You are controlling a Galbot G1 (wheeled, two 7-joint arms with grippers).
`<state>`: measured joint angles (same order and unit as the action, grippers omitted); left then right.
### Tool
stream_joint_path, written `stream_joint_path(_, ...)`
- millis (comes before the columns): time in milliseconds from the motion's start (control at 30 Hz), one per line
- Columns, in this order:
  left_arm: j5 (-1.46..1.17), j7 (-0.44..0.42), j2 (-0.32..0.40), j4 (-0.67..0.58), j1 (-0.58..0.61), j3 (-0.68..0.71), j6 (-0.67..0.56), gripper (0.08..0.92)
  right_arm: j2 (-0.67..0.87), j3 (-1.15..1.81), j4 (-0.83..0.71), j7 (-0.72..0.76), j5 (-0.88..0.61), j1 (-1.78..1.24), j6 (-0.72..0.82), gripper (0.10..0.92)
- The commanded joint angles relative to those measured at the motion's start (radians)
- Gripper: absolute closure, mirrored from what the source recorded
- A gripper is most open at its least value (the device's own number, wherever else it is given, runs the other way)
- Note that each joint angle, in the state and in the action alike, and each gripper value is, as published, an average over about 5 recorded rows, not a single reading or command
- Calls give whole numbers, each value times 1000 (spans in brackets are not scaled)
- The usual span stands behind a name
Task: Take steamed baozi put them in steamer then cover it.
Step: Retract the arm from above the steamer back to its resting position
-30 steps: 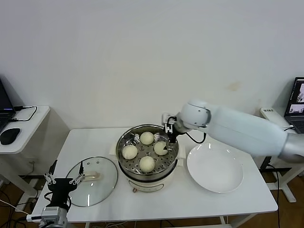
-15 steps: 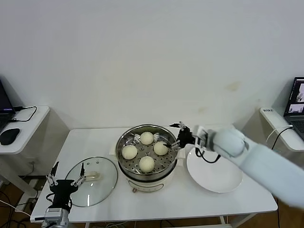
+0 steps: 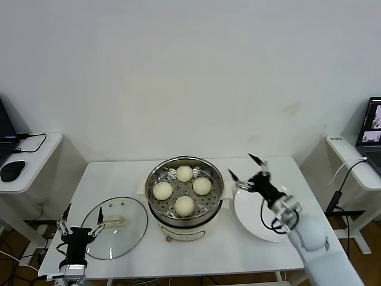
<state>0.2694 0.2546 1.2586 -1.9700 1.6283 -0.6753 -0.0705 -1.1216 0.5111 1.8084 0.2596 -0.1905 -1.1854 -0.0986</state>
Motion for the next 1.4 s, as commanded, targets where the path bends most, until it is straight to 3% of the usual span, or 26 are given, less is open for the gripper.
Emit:
stream_joint_path(33,655,28,-44,191,-9,-88,-112,177,-314,388,20,-62,115,-321,-142,203)
stream_joint_path(300,862,56,-119,312,18,-66,-145,177,-309,489,-16,-103,90,-358,-140,203)
stream_joint_path(633,893,55,-117,346,-32,9,-138,177,-329,512,-24,-106,99,-365,-149,203)
stream_joint_path(1400,864,8,-137,491,-328,130,-93,177,-360,492,-24,-89,114,-399,-174,203)
